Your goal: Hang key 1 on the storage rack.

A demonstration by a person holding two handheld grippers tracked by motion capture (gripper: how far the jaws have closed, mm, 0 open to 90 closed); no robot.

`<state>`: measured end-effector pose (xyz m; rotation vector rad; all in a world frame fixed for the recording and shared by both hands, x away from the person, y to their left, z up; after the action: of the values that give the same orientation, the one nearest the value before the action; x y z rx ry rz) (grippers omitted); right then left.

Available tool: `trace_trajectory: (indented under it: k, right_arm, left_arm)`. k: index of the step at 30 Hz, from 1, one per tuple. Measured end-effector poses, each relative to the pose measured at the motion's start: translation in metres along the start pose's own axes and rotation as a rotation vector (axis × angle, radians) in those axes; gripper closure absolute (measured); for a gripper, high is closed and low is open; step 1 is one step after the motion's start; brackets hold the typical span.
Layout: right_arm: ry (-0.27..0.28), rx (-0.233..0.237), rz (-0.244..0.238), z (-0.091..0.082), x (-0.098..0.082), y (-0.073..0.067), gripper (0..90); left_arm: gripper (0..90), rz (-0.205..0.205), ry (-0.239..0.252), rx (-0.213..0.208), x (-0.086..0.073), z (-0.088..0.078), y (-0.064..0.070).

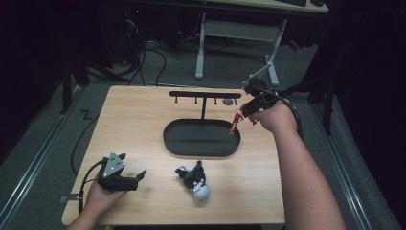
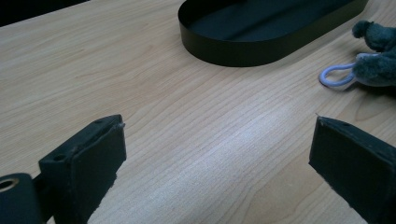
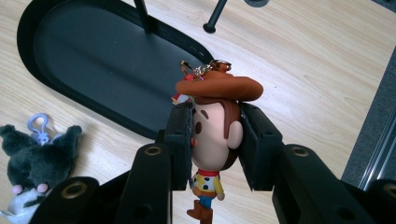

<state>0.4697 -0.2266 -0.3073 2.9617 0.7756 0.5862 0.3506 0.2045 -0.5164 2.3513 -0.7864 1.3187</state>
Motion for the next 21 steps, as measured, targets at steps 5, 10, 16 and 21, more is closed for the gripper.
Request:
trace_trajectory:
  k: [5, 10, 16, 21]
  right_arm:
    - [-0.013, 0.001, 0.001, 0.001, 0.007, 0.001, 67.2]
    - [-0.012, -0.010, 0.000, 0.000, 0.014, 0.002, 67.2]
    - [-0.017, -0.023, 0.008, 0.005, 0.024, 0.004, 67.2]
    - [-0.011, -0.027, 0.015, 0.012, 0.029, 0.007, 67.2]
  left_arm:
    - [4.2, 0.000, 0.000, -0.001, 0.000, 0.000, 0.000]
    - [4.3, -0.001, 0.000, -0.001, 0.000, 0.000, -0.001]
    - [4.3, -0.003, -0.002, 0.000, 0.000, 0.000, -0.002]
    - [4.2, -0.006, -0.002, -0.002, 0.000, -0.001, -0.002]
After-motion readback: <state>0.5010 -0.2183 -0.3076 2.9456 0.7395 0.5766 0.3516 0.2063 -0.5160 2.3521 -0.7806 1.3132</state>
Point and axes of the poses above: each handheld gripper's, and its own axes: z roughly forward along the jaws, x roughly out of its top, y roughly to its right, the point moved 1 cm from there along z, roughly forward along the jaws, and after that the axes turned 6 degrees about -z, right-handed, at the moved point
